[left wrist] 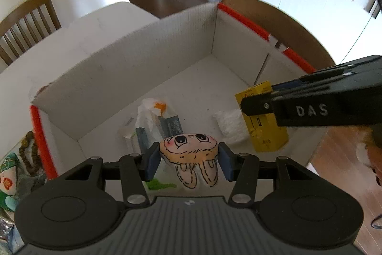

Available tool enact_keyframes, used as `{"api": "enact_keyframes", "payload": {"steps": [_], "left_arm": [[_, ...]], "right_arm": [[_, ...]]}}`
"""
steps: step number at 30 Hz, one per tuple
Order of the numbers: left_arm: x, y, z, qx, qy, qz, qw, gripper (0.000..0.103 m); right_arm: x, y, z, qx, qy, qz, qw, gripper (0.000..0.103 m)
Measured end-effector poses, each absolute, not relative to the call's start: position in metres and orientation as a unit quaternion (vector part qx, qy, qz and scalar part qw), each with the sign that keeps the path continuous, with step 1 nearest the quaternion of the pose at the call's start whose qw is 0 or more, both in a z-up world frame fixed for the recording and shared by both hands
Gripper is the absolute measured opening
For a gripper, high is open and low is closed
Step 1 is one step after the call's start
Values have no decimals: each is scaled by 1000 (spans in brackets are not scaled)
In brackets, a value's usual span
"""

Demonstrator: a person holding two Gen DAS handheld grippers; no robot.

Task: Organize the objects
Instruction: 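Carry the plush and yellow box over the red box with both tools, then open both tools to drop the plush and yellow box inside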

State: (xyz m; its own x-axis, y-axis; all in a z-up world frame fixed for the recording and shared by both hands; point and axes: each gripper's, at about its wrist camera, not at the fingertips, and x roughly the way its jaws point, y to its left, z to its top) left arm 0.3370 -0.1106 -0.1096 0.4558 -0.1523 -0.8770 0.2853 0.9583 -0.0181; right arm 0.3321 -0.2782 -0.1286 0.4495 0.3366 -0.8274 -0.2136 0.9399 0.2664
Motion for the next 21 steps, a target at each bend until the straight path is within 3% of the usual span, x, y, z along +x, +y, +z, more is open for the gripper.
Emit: {"api": "enact_keyframes", "payload": {"steps": [21], "left_arm": [[355, -115, -130, 63, 547, -138, 824, 54]], "right_arm": [[337, -277, -135, 77, 526, 162, 831, 31]]}}
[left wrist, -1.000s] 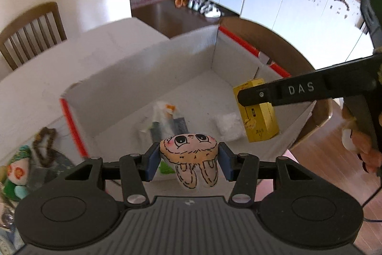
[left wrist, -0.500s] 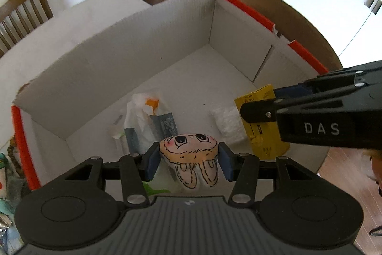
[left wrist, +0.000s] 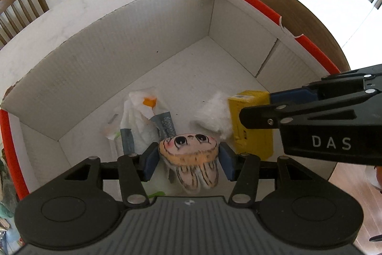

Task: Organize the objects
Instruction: 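Open both tools to drop the plush and yellow box inside, then withdraw both tools from the box back toward the pile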

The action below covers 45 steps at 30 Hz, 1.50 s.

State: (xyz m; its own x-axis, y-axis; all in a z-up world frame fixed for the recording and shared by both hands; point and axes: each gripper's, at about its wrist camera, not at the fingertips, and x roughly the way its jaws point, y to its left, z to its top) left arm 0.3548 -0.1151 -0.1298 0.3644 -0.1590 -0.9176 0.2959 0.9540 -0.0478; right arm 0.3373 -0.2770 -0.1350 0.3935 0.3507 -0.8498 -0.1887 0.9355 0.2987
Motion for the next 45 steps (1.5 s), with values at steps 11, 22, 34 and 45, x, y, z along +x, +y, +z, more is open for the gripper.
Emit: {"api": "enact_keyframes", "payload": {"steps": [11, 22, 34, 45], "left_arm": [[341, -113, -119, 54, 531, -124, 837, 62], [331, -101, -98, 24, 493, -124, 861, 64], [295, -72, -57, -1, 431, -125, 894, 64], [255, -27, -28, -8, 389, -112, 914, 64]], "right_arm": [[329, -287, -126, 89, 517, 168, 835, 40], [312, -285, -101, 96, 491, 180, 847, 44], [282, -276, -76, 115, 464, 182, 859, 46], [247, -257, -57, 128, 431, 187, 874, 49]]}}
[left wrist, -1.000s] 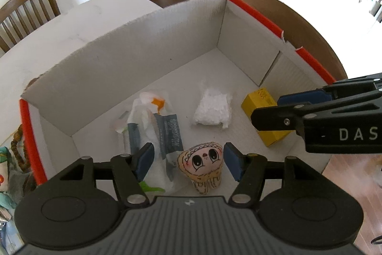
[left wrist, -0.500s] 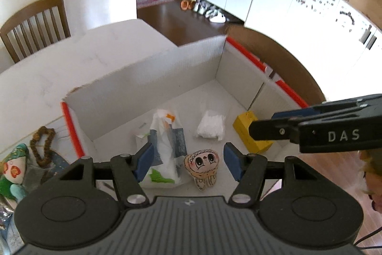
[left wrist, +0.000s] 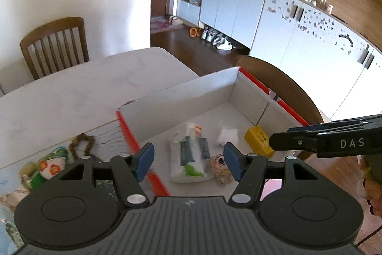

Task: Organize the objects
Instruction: 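Withdraw both tools from the box back toward the pile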

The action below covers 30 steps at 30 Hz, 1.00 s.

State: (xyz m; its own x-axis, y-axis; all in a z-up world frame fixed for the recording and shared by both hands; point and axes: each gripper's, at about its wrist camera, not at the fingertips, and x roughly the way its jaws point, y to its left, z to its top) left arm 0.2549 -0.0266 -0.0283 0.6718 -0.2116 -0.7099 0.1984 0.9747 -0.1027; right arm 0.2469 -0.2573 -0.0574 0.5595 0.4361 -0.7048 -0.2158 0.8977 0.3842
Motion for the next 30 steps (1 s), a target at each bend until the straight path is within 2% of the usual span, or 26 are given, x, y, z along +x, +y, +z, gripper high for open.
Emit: {"api": "enact_keyframes", "payload": {"steps": [3, 6, 9, 15, 23, 30], "left_arm": [[244, -12, -24, -12, 381, -107, 918, 64], [232, 2, -21, -17, 371, -100, 923, 72], [220, 16, -18, -23, 363, -96, 927, 72], [201, 41, -16, -32, 349, -89, 932, 75], [181, 75, -14, -45, 338, -79, 937, 76], [168, 103, -17, -50, 332, -69, 939, 76]], "right_arm": [[237, -244, -55, 125, 425, 189, 876, 50], [230, -231, -53, 124, 421, 191, 878, 52], [223, -220, -51, 126, 414, 193, 881, 64], [210, -200, -47, 122, 404, 192, 886, 69], [191, -168, -45, 104, 385, 201, 895, 83], [179, -142, -42, 100, 371, 214, 898, 90]]}}
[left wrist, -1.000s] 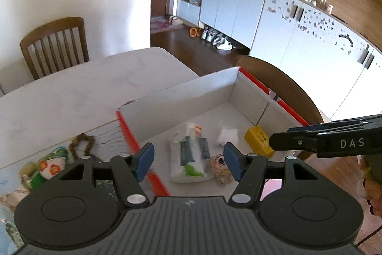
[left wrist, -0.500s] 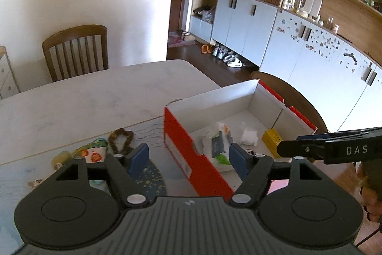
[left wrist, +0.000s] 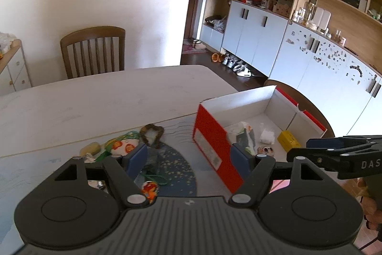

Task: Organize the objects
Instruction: 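Withdraw both tools from the box back toward the pile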

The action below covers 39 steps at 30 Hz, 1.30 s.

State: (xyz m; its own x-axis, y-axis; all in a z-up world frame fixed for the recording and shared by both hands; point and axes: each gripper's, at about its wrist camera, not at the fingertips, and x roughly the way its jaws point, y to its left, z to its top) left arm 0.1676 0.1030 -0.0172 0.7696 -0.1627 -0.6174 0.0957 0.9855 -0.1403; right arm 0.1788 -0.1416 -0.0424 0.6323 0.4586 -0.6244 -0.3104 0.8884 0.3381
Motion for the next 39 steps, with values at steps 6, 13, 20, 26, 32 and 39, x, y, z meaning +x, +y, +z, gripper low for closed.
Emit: {"api": "enact_keyframes", "payload": {"steps": [6, 13, 20, 26, 32, 39], "left_arm": [[157, 125, -22, -56, 329, -60, 941, 84], [148, 151, -29, -66, 326, -46, 942, 103], [144, 175, -41, -76, 333, -34, 939, 103], [140, 198, -55, -79, 332, -3, 940, 103], [132, 225, -75, -89, 332, 21, 939, 103], [129, 252, -106, -97, 359, 62, 926, 103]], "right_arm": [[172, -120, -40, 94, 363, 219, 901, 99], [169, -96, -40, 86, 362, 225, 901, 101], [168, -72, -44, 62, 342, 217, 912, 102], [174, -49, -50, 39, 347, 220, 911, 102], [180, -30, -54, 35, 358, 245, 900, 102], [191, -7, -63, 27, 376, 303, 875, 102]]}}
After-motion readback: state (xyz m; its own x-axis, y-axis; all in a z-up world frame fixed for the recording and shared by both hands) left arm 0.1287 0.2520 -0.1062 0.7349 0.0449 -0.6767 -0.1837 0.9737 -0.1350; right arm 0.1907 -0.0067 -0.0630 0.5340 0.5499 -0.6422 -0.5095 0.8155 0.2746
